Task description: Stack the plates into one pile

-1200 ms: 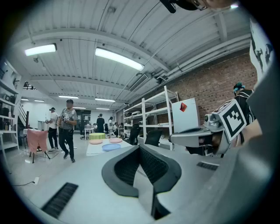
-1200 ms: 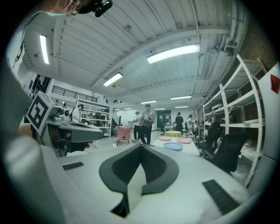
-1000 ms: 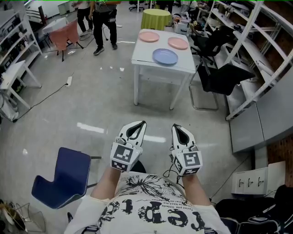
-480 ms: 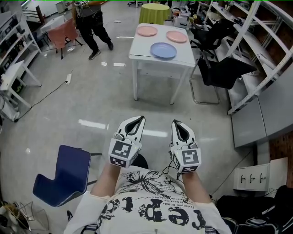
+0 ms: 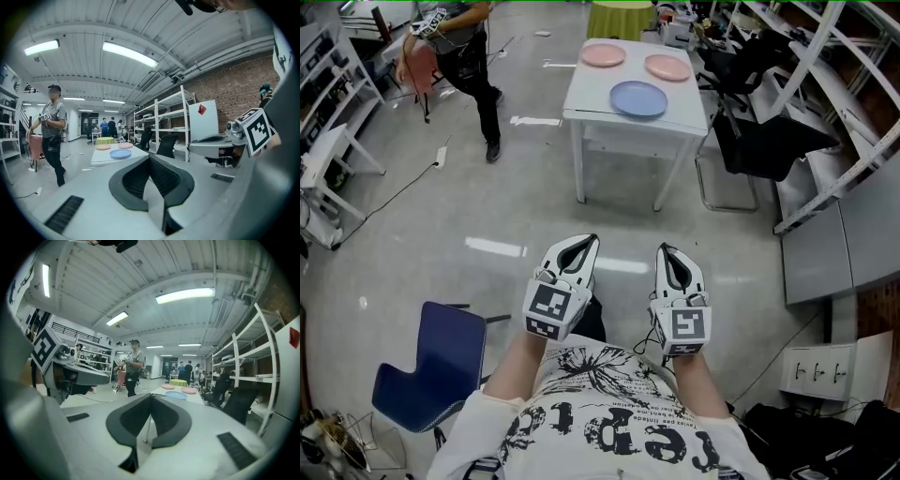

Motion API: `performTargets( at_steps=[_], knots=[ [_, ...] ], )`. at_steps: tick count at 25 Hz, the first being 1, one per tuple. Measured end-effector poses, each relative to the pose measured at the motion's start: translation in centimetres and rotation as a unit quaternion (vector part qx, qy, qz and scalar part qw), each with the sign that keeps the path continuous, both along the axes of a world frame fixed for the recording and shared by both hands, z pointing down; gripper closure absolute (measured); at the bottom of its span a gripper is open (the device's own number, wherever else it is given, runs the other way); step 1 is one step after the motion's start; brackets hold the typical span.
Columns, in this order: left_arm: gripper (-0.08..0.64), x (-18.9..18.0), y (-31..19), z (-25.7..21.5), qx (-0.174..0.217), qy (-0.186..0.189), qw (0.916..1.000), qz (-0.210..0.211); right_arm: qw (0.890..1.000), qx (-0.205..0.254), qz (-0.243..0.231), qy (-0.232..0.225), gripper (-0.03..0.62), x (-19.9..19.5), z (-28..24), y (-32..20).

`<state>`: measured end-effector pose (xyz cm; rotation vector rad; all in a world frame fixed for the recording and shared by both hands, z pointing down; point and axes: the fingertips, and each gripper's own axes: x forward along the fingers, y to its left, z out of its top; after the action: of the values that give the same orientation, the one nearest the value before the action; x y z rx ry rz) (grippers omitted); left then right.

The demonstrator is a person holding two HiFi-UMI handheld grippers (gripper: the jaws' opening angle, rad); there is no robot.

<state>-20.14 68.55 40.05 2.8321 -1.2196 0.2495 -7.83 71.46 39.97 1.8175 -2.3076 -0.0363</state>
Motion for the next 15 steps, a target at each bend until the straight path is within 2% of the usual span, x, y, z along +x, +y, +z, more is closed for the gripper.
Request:
performTargets(
  at_steps=[9,15],
  knots=[
    [0.549,0.4,-13.7,-0.4,-0.015,0.004,0.9999,0.007,1.000,-0.007,0.022,0.004,0.592,1.2,-1.0,-13.1],
    [0.549,0.3,-25.4,-0.7,-0.019,0.014,0.9995,0.021,0.999,-0.016,0.035,0.010,0.591,1.0,-1.1,-24.1]
  ],
)
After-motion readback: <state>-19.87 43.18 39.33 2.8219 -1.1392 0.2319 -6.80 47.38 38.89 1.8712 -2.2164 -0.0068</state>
